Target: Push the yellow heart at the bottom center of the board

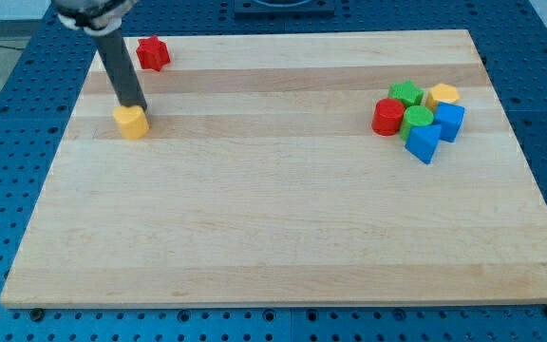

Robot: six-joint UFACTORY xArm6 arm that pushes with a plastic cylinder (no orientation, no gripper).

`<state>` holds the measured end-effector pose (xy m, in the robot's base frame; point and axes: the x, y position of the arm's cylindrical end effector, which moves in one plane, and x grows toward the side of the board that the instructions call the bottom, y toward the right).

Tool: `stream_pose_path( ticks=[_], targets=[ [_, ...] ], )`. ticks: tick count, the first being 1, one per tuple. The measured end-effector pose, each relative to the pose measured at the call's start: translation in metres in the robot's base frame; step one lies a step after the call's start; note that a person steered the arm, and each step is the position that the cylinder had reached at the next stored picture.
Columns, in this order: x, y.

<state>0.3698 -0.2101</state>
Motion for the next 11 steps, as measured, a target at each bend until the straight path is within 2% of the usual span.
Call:
stream_pose_path(
  ticks=[1,2,3,5,7,10,11],
  targets=[
    [0.025,-0.026],
    [0.065,-0.021],
    [0.101,0.013],
    [0.148,0.067],
    [0.179,0.161],
    [0.242,0.153],
    [0.248,0.156]
  ],
)
